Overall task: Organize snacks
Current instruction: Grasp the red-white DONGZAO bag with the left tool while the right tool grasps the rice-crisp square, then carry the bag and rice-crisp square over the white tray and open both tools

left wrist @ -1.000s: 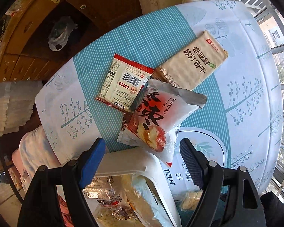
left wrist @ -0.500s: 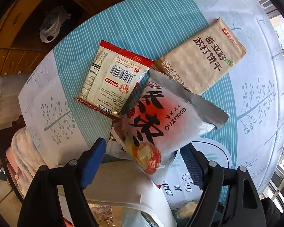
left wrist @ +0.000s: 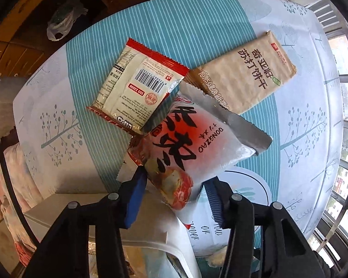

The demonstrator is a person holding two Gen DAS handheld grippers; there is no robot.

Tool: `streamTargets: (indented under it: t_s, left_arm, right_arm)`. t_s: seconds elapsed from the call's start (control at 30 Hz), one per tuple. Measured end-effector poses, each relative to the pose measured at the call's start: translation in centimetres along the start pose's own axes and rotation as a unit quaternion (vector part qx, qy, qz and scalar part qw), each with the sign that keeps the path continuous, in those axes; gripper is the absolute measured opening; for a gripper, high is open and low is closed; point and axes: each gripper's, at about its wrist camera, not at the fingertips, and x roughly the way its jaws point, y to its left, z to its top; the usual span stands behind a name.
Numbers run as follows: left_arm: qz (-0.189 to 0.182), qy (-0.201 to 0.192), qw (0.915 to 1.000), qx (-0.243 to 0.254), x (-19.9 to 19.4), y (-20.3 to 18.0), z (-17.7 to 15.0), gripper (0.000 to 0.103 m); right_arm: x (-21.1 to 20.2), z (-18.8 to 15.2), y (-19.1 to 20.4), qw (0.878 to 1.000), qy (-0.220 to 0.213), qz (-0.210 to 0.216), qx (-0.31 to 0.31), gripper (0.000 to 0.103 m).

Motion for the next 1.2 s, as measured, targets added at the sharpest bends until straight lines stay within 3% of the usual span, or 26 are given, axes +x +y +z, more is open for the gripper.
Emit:
streamTargets:
  t_s: [0.5,0.87,1.2]
  left_arm:
    - [-0.028,-0.045,0.9983,-0.022,-5.4,0.7,-4.2,0.028]
    - [-0.050,-0.103,0.9933,-0.018,-10.5,0.4,-7.4,0.025]
    - [-0.060,-0.136,0.9876,-0.049,-13.2,2.4,-13.2,0.025]
  right_arm:
    - [-1.6,-0.3,-1.2,0.999,0.014,-0.042,0.023,0.052]
    - [-4.1,-0.6,-2.3,0.996,-0.009,-0.047,0.075,0.051]
    - [-6.8,0.5,-1.5,0.995,-0.045,-0.046,0.075,0.051]
